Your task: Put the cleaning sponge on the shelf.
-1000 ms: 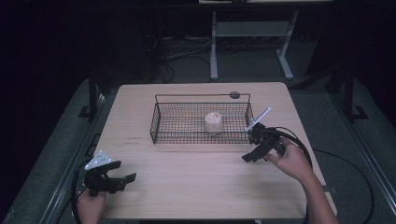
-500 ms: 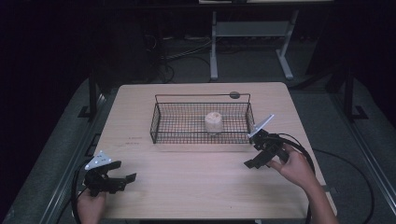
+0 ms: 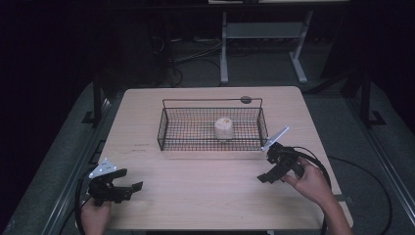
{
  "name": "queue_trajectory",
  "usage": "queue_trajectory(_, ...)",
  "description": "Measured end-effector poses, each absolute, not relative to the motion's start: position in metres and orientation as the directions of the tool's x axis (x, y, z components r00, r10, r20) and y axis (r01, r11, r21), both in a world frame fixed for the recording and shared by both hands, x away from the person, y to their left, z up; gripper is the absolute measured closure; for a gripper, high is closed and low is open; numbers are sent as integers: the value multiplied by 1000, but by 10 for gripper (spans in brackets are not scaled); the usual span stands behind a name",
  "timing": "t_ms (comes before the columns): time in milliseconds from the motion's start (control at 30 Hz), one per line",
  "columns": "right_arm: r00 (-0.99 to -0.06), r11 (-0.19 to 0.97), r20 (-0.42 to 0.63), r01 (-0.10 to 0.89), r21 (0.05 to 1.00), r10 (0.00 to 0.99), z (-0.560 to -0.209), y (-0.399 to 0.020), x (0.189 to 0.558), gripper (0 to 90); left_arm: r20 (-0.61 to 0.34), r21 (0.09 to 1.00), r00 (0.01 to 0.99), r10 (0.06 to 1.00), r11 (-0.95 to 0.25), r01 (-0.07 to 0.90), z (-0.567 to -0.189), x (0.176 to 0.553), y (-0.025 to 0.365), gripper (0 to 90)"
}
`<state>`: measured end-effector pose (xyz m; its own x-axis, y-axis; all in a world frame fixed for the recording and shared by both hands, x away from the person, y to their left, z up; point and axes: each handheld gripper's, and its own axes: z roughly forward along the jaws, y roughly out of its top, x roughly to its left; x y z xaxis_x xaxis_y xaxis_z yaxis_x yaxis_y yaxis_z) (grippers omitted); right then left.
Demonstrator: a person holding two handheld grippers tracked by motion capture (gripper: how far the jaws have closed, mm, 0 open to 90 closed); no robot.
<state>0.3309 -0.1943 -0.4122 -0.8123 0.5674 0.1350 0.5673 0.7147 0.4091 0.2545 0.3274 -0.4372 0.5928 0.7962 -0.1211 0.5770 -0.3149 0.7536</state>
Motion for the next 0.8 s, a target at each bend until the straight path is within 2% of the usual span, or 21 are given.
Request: queue_trajectory(800, -805, 706, 99, 566, 426, 585, -424, -209, 307, 154, -118, 753, 597, 793, -320, 575, -437, 256, 324, 137)
